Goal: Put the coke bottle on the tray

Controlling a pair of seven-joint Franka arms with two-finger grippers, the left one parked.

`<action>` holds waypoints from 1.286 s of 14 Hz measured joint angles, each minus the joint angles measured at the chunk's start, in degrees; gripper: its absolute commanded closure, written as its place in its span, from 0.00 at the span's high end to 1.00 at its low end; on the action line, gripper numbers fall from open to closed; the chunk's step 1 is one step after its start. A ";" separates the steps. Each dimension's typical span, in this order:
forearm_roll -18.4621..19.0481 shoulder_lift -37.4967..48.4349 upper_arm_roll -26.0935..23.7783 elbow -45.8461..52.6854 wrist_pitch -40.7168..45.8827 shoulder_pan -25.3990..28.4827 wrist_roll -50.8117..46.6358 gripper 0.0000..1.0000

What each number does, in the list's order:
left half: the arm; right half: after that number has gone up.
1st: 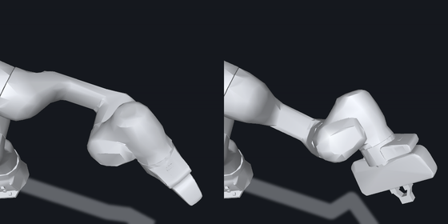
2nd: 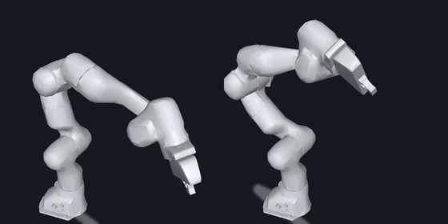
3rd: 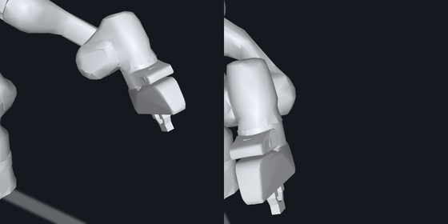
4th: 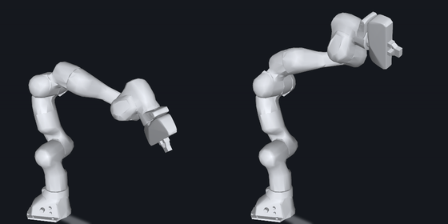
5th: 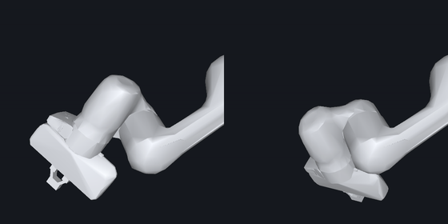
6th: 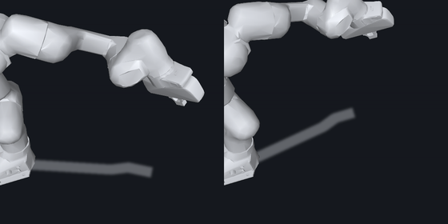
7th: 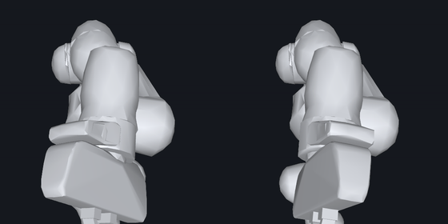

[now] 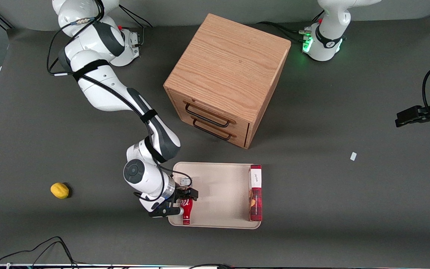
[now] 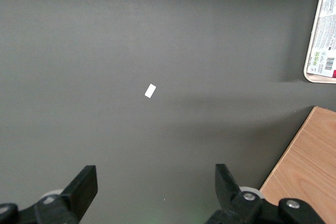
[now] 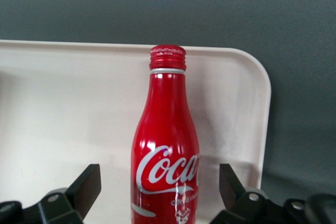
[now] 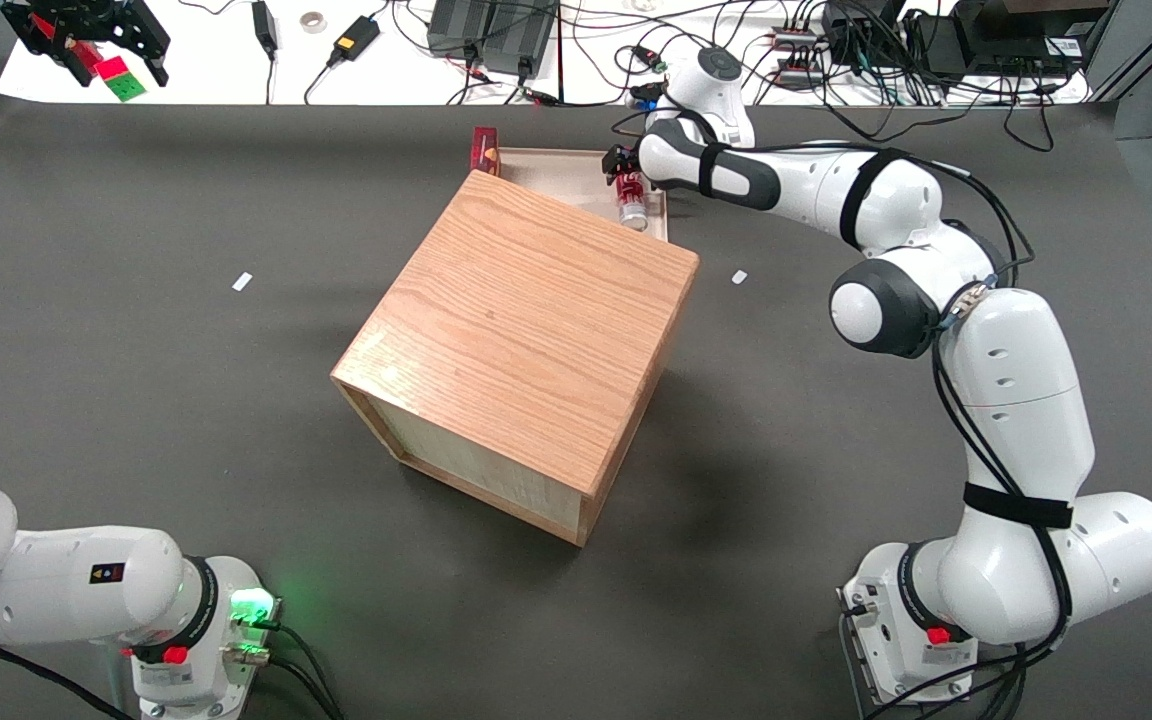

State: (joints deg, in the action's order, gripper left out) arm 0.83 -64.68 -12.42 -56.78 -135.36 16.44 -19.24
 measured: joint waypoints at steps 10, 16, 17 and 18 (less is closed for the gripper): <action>0.01 17.70 0.12 -4.86 16.80 -4.41 1.36 1.00; 0.01 43.10 1.97 -24.25 30.03 -11.54 5.36 1.00; 0.01 47.18 2.99 -28.40 30.35 -11.65 5.92 1.00; 0.04 50.86 3.96 -32.32 30.43 -11.66 6.15 1.00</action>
State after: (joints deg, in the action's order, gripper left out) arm 0.86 -13.81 -8.46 -89.10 -104.93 4.78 -13.10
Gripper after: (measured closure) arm 0.000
